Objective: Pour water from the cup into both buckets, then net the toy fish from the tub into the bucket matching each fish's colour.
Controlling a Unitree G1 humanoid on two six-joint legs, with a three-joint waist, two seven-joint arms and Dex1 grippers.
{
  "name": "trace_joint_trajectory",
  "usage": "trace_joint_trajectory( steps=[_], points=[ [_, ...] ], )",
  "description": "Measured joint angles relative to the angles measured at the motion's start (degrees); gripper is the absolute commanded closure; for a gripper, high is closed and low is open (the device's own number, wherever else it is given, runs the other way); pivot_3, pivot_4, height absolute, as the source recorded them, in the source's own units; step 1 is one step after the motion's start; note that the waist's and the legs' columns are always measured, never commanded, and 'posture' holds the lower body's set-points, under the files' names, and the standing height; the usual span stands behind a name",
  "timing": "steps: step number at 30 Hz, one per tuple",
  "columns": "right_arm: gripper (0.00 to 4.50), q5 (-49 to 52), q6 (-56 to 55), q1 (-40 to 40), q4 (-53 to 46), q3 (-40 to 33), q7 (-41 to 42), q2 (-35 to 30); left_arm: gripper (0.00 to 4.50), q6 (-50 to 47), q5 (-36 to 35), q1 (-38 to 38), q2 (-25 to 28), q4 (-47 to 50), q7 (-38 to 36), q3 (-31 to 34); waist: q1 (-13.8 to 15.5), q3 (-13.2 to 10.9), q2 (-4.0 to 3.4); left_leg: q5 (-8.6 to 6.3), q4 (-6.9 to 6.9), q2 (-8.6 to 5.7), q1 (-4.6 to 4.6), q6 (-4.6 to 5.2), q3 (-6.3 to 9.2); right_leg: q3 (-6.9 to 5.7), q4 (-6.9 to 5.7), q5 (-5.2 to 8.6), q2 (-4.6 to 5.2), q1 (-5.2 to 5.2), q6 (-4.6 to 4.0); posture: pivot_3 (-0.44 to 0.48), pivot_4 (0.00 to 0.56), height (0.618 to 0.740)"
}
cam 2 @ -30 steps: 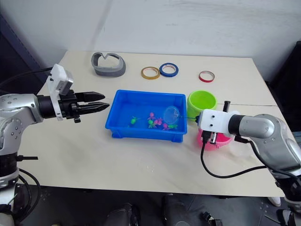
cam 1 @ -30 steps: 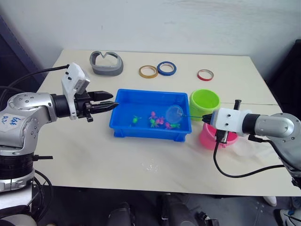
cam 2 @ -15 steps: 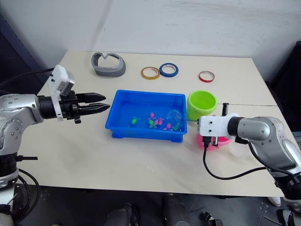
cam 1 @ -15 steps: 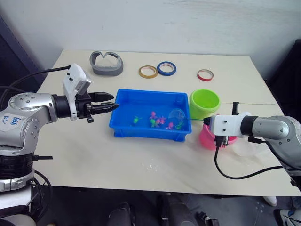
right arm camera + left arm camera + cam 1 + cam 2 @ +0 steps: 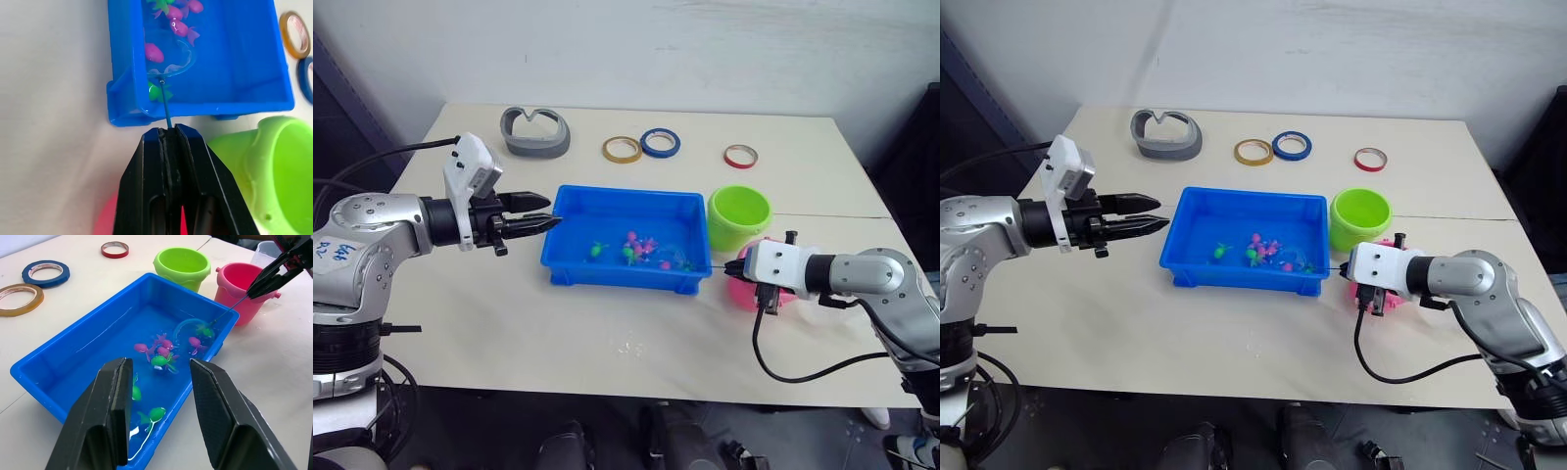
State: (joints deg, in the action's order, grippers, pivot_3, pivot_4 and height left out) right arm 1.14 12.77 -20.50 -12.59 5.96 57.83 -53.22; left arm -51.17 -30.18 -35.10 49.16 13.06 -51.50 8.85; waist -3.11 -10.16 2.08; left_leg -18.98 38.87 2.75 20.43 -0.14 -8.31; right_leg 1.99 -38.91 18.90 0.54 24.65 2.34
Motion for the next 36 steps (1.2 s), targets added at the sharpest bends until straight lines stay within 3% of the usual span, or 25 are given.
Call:
trace_joint_trajectory(
  steps=[13, 18, 28, 36],
  points=[
    [4.5, 7.62, 13.11, -2.75, -0.7, -4.37, -0.99, 1.99, 2.38, 0.13, -0.89, -0.34, 5.54, -1.25, -7.59, -3.26, -0.06, -0.01, -0.02, -0.01, 0.0, 0.0, 0.0, -0.01, 0.0, 0.0, -0.01, 0.01, -0.01, 0.01, -0.02, 0.0, 0.15, 0.738],
    [4.5, 7.64, 12.63, -2.33, -1.74, -4.05, -0.37, 1.11, 2.38, 0.66, -0.87, -0.35, 5.58, -2.27, -7.95, -3.3, -0.02, -0.01, -0.02, -0.01, 0.0, 0.0, 0.01, 0.0, 0.01, 0.0, 0.0, 0.01, -0.01, 0.01, -0.02, 0.0, 0.15, 0.738],
    [4.5, -4.13, 2.2, -5.62, 3.87, 4.03, -5.33, 2.41, 2.38, 1.33, -0.8, -0.35, 5.58, -2.35, -7.29, -3.29, -0.08, -0.02, -0.03, -0.01, 0.0, 0.0, 0.01, 0.0, -0.01, 0.01, 0.01, 0.01, -0.01, 0.02, -0.02, 0.0, 0.15, 0.738],
    [4.5, 0.99, 6.19, -4.23, 0.7, 4.39, -1.36, 4.65, 2.38, 1.33, -0.83, -0.29, 5.61, -2.29, -6.79, -3.26, -0.1, -0.02, -0.03, -0.01, 0.02, 0.01, 0.01, 0.0, 0.0, 0.01, -0.03, 0.01, -0.01, 0.02, -0.02, 0.0, 0.15, 0.738]
  ],
)
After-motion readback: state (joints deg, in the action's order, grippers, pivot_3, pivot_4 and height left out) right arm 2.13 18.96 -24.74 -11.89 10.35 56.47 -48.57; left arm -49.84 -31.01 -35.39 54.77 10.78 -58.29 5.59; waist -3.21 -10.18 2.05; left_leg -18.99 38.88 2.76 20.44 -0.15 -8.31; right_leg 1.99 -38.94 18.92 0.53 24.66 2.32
